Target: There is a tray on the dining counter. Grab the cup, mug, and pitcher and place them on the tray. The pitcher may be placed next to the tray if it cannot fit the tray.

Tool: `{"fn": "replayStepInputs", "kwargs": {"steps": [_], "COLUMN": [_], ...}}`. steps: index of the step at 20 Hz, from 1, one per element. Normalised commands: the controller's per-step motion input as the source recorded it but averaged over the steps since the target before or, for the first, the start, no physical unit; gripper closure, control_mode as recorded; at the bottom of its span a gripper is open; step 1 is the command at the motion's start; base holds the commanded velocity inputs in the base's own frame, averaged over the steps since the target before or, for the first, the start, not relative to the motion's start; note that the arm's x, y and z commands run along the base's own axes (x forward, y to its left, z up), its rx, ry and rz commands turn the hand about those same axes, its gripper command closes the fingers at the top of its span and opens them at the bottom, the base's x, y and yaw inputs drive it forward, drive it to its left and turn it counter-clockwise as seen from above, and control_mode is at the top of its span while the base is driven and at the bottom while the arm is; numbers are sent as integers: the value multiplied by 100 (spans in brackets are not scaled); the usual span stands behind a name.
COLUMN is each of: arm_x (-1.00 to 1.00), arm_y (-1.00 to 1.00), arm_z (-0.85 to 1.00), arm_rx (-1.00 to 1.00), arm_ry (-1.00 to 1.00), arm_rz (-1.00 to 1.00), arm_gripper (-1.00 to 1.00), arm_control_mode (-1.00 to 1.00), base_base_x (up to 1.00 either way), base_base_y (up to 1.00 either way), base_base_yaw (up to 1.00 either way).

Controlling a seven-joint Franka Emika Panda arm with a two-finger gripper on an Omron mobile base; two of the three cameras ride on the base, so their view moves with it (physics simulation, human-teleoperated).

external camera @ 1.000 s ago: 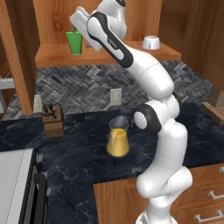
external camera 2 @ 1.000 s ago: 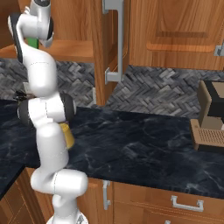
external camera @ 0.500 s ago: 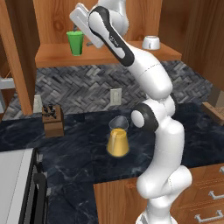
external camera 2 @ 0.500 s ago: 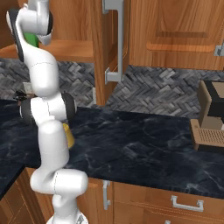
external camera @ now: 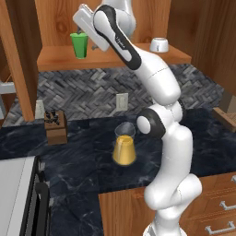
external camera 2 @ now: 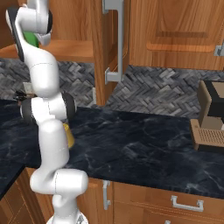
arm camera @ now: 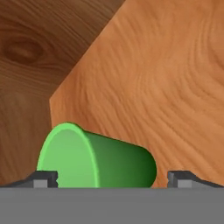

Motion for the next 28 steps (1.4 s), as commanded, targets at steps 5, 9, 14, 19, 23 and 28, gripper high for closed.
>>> {"fn": "replayStepInputs", "kwargs": {"steps": [5,9,14,19,23,28], "arm_x": [-1,0,-3,-5,-7,-22], "arm_y": [0,0,0,0,0,0], "arm_z": [-29,-24,-26,-24,-12,-16], "arm_rx": [0,0,0,0,0,0], "arm_ry": [7,6,5,4,0,0], "arm_rz": [0,0,-1,-4,-5,-7], "arm_gripper": [-100,-100,100,100,100,100], "arm_control_mode": [-100,-100,-100,-100,-100,-100], "base_base_x": [0,0,0,0,0,0], "base_base_y": [0,0,0,0,0,0], "base_base_yaw": [0,0,0,0,0,0]}}
